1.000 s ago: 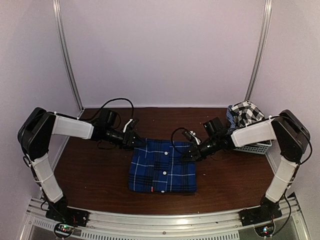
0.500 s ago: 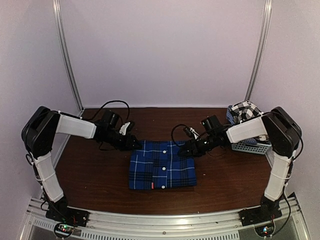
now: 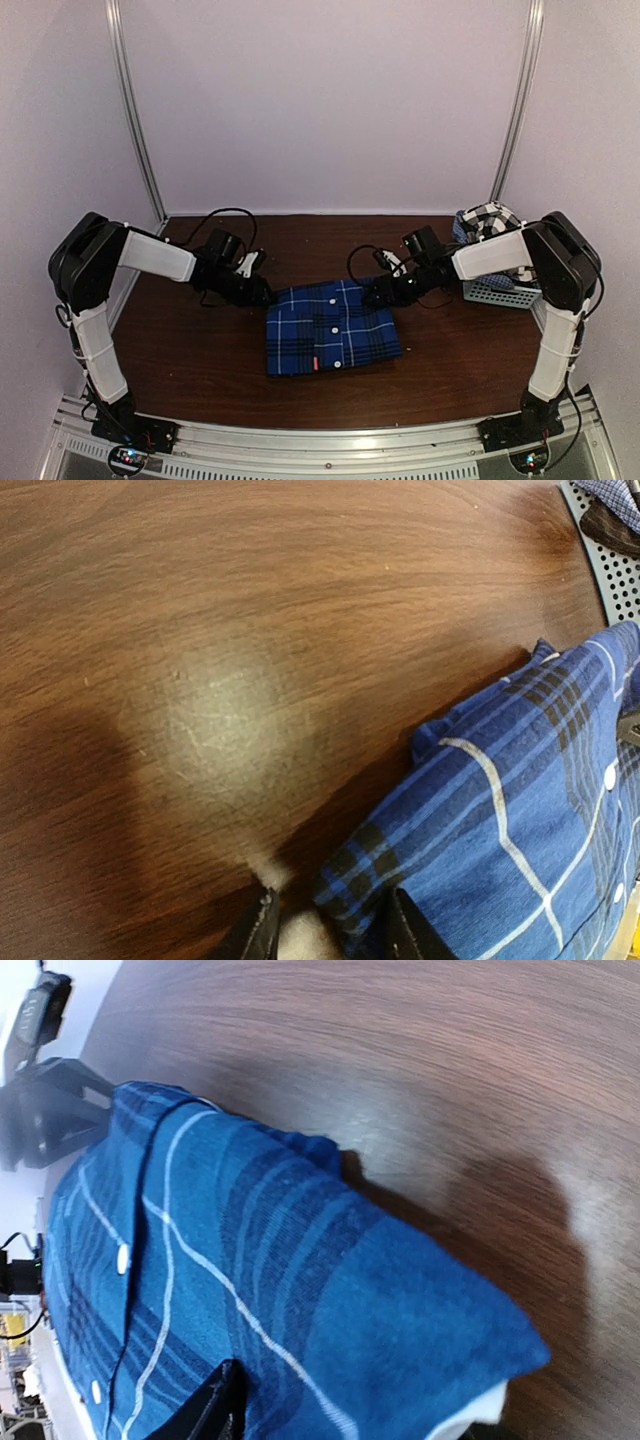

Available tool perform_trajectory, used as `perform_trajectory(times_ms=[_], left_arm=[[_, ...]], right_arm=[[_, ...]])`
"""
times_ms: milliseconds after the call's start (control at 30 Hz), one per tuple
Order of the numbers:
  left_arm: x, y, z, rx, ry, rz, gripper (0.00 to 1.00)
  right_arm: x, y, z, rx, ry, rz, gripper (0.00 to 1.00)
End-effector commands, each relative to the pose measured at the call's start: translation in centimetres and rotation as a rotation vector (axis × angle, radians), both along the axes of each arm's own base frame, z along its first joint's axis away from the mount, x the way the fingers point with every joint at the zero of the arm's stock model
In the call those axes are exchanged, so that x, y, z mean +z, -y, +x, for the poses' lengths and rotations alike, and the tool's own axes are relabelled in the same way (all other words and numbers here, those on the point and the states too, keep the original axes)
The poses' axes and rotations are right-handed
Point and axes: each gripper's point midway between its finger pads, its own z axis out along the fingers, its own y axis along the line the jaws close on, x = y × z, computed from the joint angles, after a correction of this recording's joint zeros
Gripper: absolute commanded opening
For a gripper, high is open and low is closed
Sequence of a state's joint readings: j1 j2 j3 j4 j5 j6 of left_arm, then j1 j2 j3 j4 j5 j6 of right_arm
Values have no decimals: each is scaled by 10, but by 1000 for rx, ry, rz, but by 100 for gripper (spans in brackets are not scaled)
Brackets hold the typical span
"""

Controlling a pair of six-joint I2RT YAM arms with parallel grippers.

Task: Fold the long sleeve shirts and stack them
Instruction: Fold the 2/3-rectangle-folded shirt at the center of the board.

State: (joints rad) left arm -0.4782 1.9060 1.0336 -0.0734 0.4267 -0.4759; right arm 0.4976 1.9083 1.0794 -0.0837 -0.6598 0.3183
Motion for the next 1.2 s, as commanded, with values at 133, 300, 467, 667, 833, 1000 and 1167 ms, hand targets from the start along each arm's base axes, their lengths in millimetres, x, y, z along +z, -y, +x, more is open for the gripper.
perform_trajectory(times_ms=[133, 300, 467, 667, 833, 1000, 1167], left_arm=[[-18, 4, -16, -23, -5, 11, 38], [22, 3, -1, 21, 132, -26, 43], [66, -5, 5, 72, 278, -63, 50], [105, 6, -21, 38, 378, -138, 56], [120, 35, -58, -35, 415, -188, 57], [118, 74, -97, -136, 418, -254, 57], [92, 107, -122, -237, 397, -202, 56]], right_arm=[[-26, 37, 2, -98, 53, -194, 60], [-7, 43, -7, -103, 93, -181, 71], [17, 52, -18, -118, 140, -161, 80], [58, 52, -13, -102, 236, -147, 91], [84, 37, 11, -70, 294, -139, 91], [95, 11, 30, 8, 311, -92, 91], [78, -12, 43, 104, 275, -75, 94]])
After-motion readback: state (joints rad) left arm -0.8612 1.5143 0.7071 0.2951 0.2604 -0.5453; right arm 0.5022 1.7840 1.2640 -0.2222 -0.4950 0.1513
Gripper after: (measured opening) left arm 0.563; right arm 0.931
